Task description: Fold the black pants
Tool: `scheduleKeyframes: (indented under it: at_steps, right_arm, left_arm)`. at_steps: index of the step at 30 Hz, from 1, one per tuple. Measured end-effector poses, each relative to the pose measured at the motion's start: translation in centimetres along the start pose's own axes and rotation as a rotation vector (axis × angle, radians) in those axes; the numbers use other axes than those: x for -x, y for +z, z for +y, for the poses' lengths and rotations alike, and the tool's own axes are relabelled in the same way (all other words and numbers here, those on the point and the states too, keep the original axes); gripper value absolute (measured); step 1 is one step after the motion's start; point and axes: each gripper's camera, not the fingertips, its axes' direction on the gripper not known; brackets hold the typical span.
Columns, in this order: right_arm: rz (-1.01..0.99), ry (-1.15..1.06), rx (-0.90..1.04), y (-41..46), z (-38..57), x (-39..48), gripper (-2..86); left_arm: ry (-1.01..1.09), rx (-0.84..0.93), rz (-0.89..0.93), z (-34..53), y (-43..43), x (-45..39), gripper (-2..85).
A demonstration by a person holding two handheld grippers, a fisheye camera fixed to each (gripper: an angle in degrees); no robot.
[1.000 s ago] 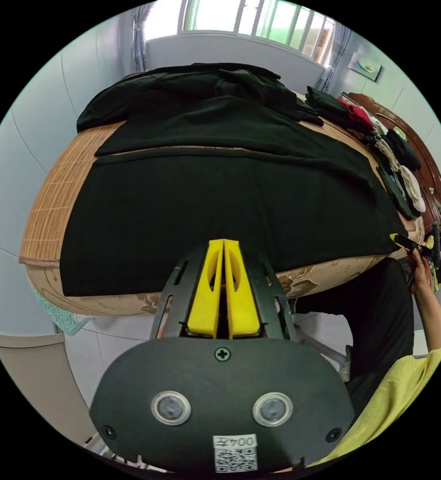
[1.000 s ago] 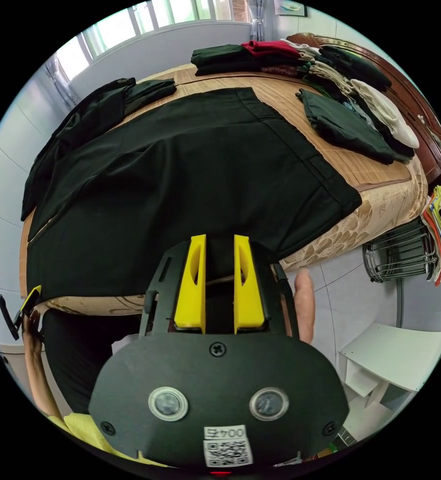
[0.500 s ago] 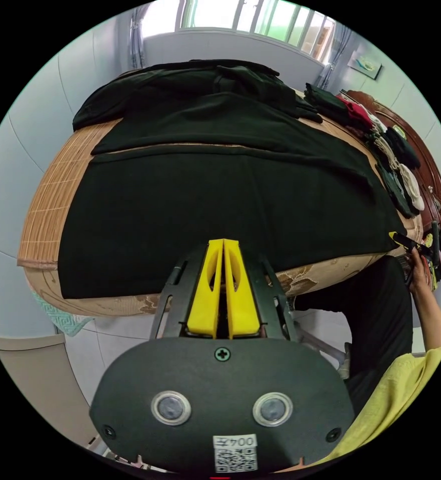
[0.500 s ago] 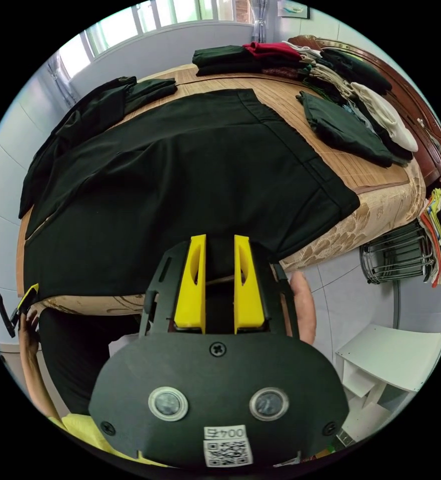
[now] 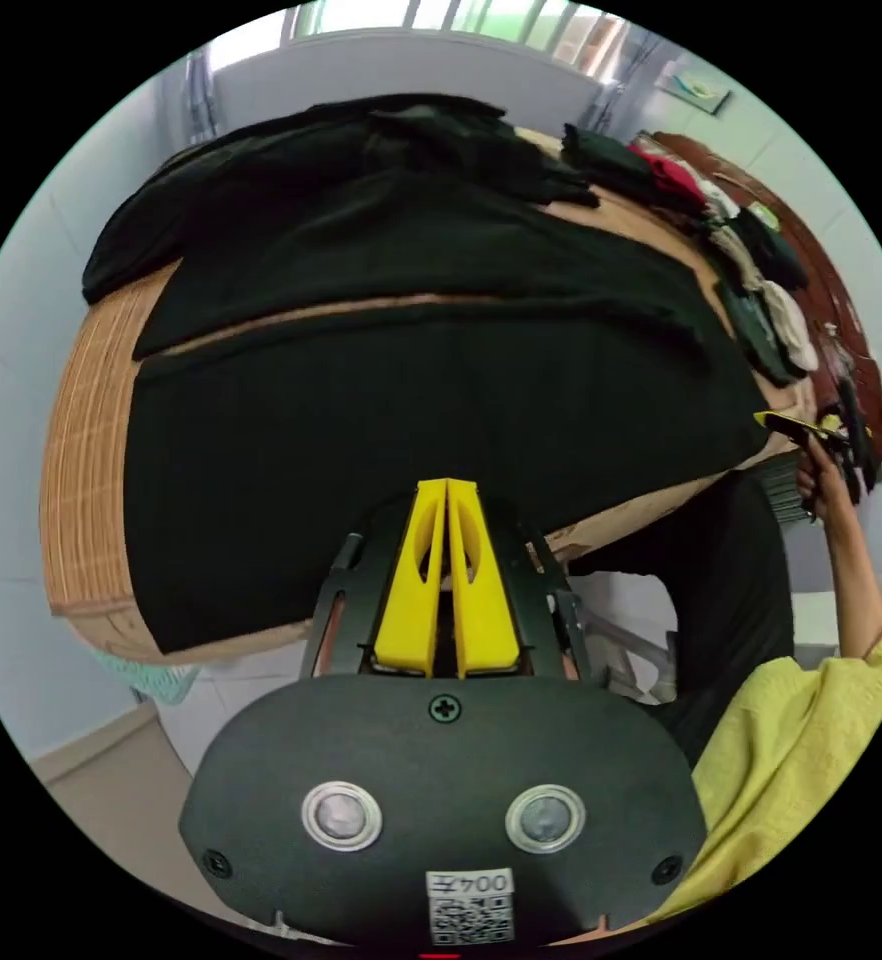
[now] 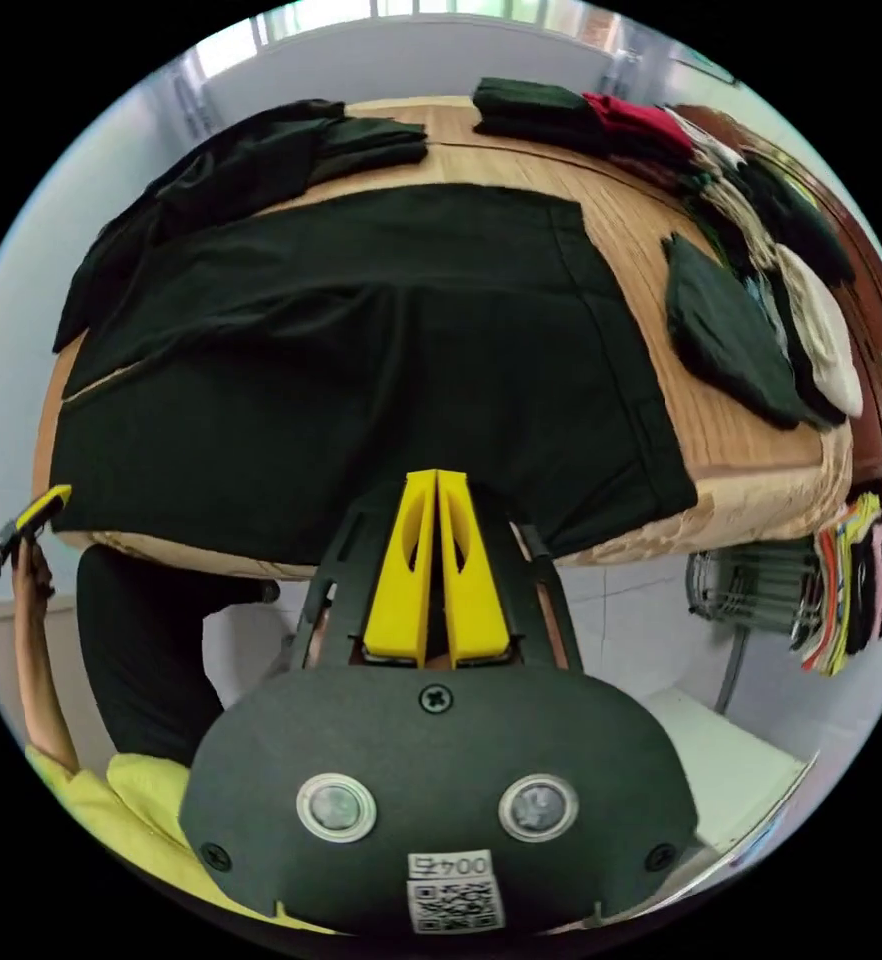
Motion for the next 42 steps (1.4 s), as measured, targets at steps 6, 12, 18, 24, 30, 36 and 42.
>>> scheduleKeyframes:
  at_steps: [6, 12, 18, 24, 30, 36, 42]
  right_arm:
    - [-0.08, -0.238, 0.279, -0.8, -8.0, 4.1, 2.3]
    - [0.002, -0.318, 0.504, 2.4, -12.2, 6.5, 3.3]
    - [-0.06, -0.312, 0.553, 1.4, -15.2, 6.5, 3.6]
    - [-0.069, -0.372, 0.549, 0.1, -16.7, 7.5, 4.2]
    - [-0.024, -0.437, 0.548, -0.9, -17.7, 9.0, 4.3]
    - [-0.022, -0.454, 0.533, -1.8, -18.3, 9.6, 4.0]
    - [-0.043, -0.451, 0.528, -2.5, -18.7, 9.8, 4.0]
  left_arm:
    - [0.231, 0.161, -0.108, -10.3, -1.7, -5.6, 0.1]
    - [0.391, 0.499, -0.22, -16.0, 6.4, -10.7, 0.1]
    - [0.519, 0.601, -0.369, -19.5, 8.4, -14.9, 0.2]
    - [0.672, 0.668, -0.408, -22.0, 9.3, -17.1, 0.3]
    - [0.642, 0.678, -0.329, -24.7, 8.9, -16.3, 0.4]
    - [0.652, 0.65, -0.316, -25.7, 8.6, -16.1, 0.4]
    - [0.654, 0.626, -0.297, -26.2, 8.3, -15.8, 0.4]
